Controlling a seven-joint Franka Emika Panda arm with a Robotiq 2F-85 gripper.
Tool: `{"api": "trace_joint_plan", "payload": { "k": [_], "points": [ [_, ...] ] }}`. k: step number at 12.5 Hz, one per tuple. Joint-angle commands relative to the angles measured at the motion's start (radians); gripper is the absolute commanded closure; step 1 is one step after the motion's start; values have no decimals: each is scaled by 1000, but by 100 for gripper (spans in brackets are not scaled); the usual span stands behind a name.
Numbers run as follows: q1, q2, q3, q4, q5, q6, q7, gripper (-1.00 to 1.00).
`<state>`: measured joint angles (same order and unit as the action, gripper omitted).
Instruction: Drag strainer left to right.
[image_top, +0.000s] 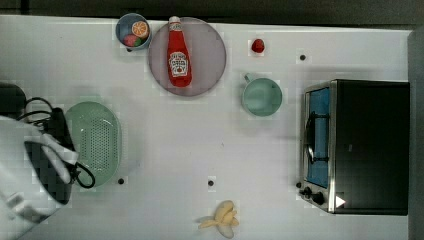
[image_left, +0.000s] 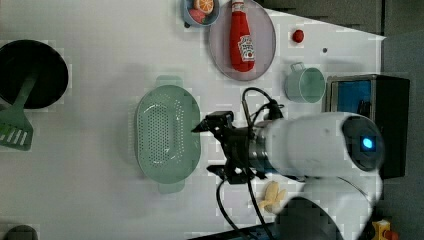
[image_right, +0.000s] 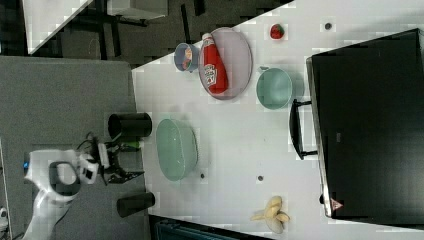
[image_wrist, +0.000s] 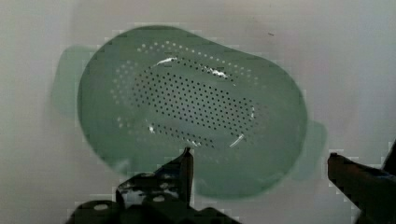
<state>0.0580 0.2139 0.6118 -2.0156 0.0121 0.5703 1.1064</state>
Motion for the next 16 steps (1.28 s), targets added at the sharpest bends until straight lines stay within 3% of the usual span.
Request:
{"api": "trace_joint_plan", "payload": {
  "k": [1, 7, 16],
  "points": [
    [-18, 41, -18, -60, -24, 116, 174, -100],
    [29, 258, -78, -100, -24, 409, 183, -100],
    [295, 343, -339, -93, -23, 490, 218, -100]
  ]
}}
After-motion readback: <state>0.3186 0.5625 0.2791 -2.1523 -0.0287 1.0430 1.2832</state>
